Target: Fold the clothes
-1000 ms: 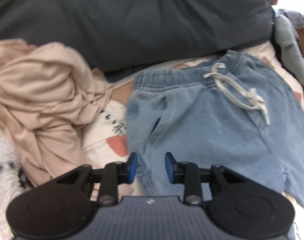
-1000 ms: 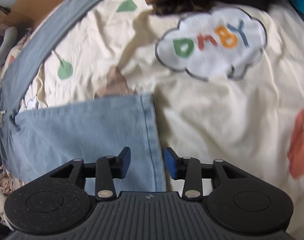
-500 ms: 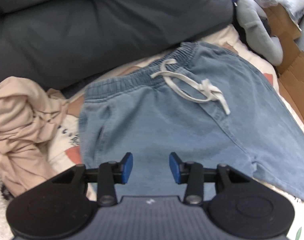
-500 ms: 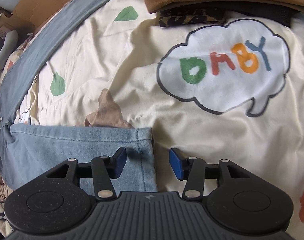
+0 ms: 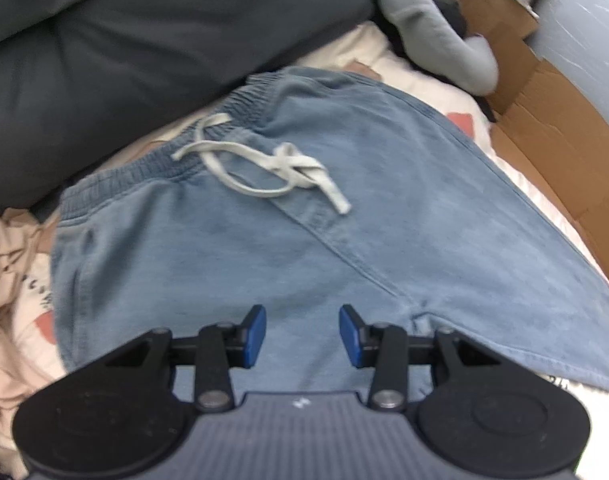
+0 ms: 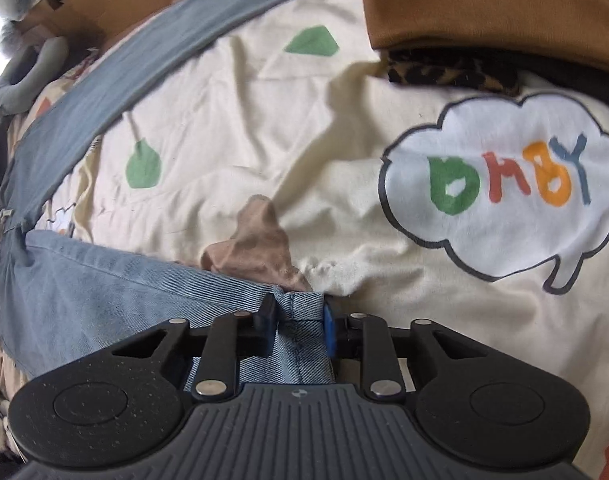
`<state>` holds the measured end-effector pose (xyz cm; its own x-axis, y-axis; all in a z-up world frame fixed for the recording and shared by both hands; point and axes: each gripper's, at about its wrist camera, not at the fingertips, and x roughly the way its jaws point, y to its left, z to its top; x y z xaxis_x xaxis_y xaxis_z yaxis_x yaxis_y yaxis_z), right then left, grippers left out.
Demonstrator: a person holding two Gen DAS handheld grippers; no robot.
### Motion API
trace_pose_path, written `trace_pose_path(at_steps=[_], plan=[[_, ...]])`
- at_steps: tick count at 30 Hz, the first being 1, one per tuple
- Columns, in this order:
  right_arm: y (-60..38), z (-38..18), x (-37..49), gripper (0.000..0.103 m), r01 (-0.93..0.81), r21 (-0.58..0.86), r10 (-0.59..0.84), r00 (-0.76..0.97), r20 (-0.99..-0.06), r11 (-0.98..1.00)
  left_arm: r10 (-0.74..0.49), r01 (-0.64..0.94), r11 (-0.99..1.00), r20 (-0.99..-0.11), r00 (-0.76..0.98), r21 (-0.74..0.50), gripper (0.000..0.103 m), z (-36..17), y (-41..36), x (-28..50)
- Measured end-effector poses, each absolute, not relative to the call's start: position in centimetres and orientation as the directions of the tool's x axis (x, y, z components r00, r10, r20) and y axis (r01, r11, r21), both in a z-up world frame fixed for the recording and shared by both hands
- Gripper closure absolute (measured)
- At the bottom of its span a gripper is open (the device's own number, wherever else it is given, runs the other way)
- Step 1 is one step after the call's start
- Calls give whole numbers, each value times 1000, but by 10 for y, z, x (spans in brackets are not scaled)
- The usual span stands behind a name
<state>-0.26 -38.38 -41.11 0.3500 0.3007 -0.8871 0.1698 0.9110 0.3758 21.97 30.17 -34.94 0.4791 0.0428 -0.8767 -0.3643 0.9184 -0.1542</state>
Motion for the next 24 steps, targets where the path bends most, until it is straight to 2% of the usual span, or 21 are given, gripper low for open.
trace_pose_path(at_steps=[18,24], plan=[[-393,-351,-41,85,203,345,245,395,-885,916,-76,-178,968,-881,466,-177,63,-381,219,267],[-394,-342,-49,85,225,324,220,388,-895,919,-68,-149,979,-910,409,-140,64,-404,204,278]])
